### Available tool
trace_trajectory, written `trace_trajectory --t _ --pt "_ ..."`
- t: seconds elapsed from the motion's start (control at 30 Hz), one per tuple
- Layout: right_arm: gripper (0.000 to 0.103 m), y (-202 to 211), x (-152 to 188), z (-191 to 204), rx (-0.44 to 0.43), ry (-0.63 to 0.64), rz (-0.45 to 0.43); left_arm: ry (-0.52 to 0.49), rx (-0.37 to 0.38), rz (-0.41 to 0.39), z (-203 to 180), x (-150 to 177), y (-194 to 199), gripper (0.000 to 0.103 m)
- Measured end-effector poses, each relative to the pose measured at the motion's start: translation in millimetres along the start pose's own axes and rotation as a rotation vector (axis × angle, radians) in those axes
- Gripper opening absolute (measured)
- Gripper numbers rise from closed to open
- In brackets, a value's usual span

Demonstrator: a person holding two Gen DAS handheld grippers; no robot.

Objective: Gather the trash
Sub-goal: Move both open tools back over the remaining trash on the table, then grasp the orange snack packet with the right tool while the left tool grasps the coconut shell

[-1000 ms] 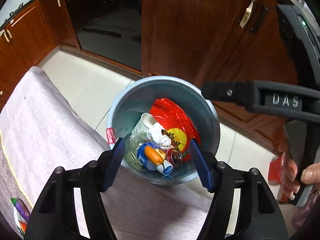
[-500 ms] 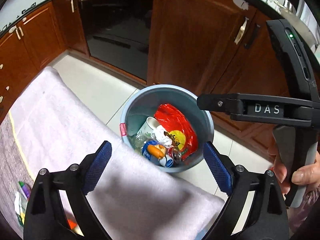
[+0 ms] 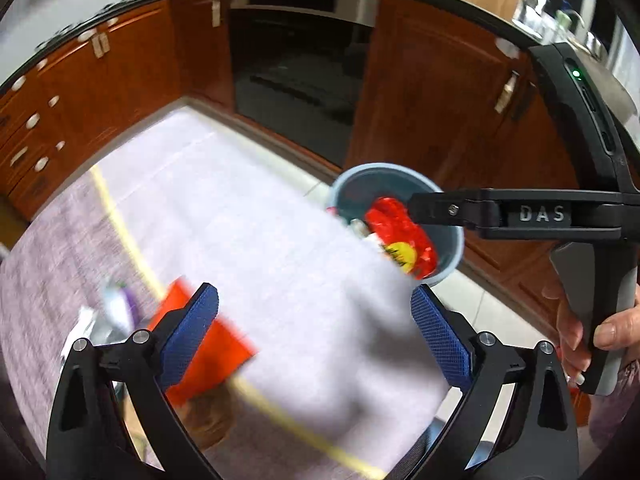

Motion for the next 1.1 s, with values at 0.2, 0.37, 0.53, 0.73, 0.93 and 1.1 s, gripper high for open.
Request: trace_trajectory --t 0.2,0.37,0.53,0.73,0.93,1.1 --pt "0.087 -26 14 57 -0.030 0.082 0.057 0.077 -0.047 -0.007 51 30 15 0.097" --pt "0.087 -52 29 97 -0.044 0.145 0.122 0.144 -0.078 0.002 97 58 22 0.097" --pt "0.087 -80 43 125 -0.047 0.194 0.178 0.218 -0.097 0.039 138 89 20 0.098" --pt "0.087 -112 51 143 -0.046 0.220 0.232 0.281 -0.091 0.065 166 105 13 0.098" --pt "0.087 -137 53 155 -0.051 0.243 0.272 0.279 -0.085 0.094 169 109 1 0.097" --pt "0.087 -147 53 160 -0.068 0.252 0.282 0.265 -0.076 0.108 167 110 -7 0.098"
Point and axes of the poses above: each gripper's, at about its wrist camera, not at the fingertips, and y roughly against the way its jaws point, z to its left, x to its underside, the point moved 4 cm from there along -y, roughly the way its jaws point, and after that the axes turned 9 degrees about -x, right-handed, at the moved point
